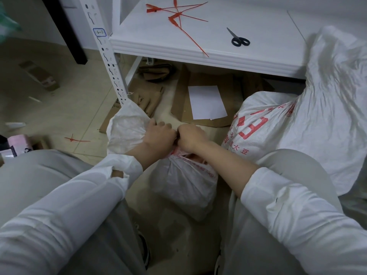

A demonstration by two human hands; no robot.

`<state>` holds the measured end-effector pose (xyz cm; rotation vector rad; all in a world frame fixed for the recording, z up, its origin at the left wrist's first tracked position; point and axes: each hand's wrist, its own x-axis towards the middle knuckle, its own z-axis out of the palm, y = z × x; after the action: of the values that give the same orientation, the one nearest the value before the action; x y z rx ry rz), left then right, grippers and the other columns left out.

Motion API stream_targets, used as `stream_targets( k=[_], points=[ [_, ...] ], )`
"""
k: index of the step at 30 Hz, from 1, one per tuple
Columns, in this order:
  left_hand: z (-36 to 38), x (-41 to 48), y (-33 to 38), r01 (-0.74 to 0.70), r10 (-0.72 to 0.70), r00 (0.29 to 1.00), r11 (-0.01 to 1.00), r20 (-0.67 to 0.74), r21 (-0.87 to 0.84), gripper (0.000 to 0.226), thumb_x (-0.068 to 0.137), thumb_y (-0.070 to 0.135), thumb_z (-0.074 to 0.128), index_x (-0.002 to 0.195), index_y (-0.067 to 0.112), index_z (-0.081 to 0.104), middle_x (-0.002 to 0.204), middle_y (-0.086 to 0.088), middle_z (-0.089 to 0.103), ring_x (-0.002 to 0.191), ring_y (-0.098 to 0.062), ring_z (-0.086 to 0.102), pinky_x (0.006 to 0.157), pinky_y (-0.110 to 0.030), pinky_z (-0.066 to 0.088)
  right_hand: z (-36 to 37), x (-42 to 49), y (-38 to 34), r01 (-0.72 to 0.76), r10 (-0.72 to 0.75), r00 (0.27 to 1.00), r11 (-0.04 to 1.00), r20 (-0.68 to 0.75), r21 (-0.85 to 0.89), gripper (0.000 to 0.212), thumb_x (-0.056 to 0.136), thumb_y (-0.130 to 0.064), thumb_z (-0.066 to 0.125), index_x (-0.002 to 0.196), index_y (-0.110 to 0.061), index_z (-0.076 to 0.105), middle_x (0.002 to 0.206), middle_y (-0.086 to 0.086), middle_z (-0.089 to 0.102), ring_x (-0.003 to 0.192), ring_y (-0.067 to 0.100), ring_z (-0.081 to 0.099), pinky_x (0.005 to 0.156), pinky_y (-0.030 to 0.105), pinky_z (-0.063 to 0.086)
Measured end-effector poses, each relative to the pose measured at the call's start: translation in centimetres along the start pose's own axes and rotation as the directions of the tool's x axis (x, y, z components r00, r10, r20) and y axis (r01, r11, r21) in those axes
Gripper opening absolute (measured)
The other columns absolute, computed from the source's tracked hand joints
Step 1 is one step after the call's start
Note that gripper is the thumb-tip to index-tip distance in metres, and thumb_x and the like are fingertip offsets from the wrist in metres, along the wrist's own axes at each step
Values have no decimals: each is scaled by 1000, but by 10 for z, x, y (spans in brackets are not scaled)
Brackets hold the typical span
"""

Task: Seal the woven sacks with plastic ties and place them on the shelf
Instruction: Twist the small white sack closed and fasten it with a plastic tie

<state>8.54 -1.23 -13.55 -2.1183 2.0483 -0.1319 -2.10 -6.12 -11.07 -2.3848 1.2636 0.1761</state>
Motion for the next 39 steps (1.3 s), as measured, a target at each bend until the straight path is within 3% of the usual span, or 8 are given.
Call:
stream_targets(
  k=[5, 12, 15, 17, 20, 24, 31, 39],
  points=[
    [-24, 7, 5, -11, 4, 992, 998, -123, -54, 32, 93, 40, 50, 111, 18, 64, 117, -3, 59, 110, -22, 50, 94, -39, 33, -31, 0, -4, 31, -67, 982, 980, -178, -197, 19, 88, -13, 59, 107, -11, 58, 99, 9, 58, 96, 29, 59, 71, 34, 40],
    [-59, 19, -7, 25, -57, 975, 988, -217, -149, 25, 91, 25, 53, 113, 22, 65, 114, -1, 56, 111, -21, 49, 97, -39, 32, -61, 14, 12, -12, -43, 932, 989, -359, -150, 27, 87, -13, 62, 114, -12, 64, 110, 10, 63, 95, 29, 61, 76, 37, 53],
    [-79, 23, -16, 9, -70, 954, 978, -290, -207, 18, 93, 27, 52, 96, 19, 68, 114, 0, 57, 111, -20, 48, 99, -37, 29, -68, 23, 15, -26, -13, 903, 996, -429, -83, 23, 87, -20, 64, 109, -14, 65, 108, 7, 64, 92, 27, 62, 78, 39, 55],
    [-94, 25, -22, -6, -88, 933, 966, -349, -259, 18, 92, 28, 54, 76, 20, 59, 110, 0, 59, 106, -18, 49, 100, -37, 30, -75, 28, 14, -11, -15, 871, 999, -492, -50, 19, 87, -20, 64, 106, -15, 66, 104, 6, 66, 89, 25, 63, 77, 40, 56],
    [-115, 28, -33, -34, -139, 890, 929, -434, -368, 27, 87, 24, 61, 64, 22, 48, 103, 0, 61, 102, -18, 50, 95, -35, 29, -92, 35, 14, 24, -16, 830, 1000, -558, 6, 17, 88, -19, 64, 103, -15, 69, 101, 4, 67, 88, 20, 63, 76, 34, 55],
    [-129, 40, -39, -39, -185, 866, 902, -465, -431, 22, 84, 21, 63, 66, 18, 51, 101, -3, 61, 100, -21, 50, 91, -35, 30, -112, 51, 25, 22, 52, 805, 993, -590, 118, 25, 85, -18, 68, 109, -15, 68, 112, 4, 62, 95, 17, 61, 73, 26, 51],
    [-132, 62, -33, -71, -159, 871, 895, -465, -440, 20, 86, 23, 63, 70, 18, 52, 99, -3, 59, 99, -18, 48, 88, -29, 28, -126, 75, 55, -135, 191, 791, 981, -582, 138, 49, 84, -20, 65, 130, -10, 51, 138, 11, 41, 126, 30, 37, 93, 35, 42],
    [-137, 91, -33, -85, -162, 882, 869, -442, -487, 18, 86, 23, 64, 71, 16, 57, 95, -4, 61, 94, -18, 50, 89, -34, 38, -147, 123, 93, -189, 254, 732, 967, -632, 170, 43, 93, -21, 45, 133, -6, 48, 143, 13, 42, 135, 29, 30, 103, 41, 36]
  ],
)
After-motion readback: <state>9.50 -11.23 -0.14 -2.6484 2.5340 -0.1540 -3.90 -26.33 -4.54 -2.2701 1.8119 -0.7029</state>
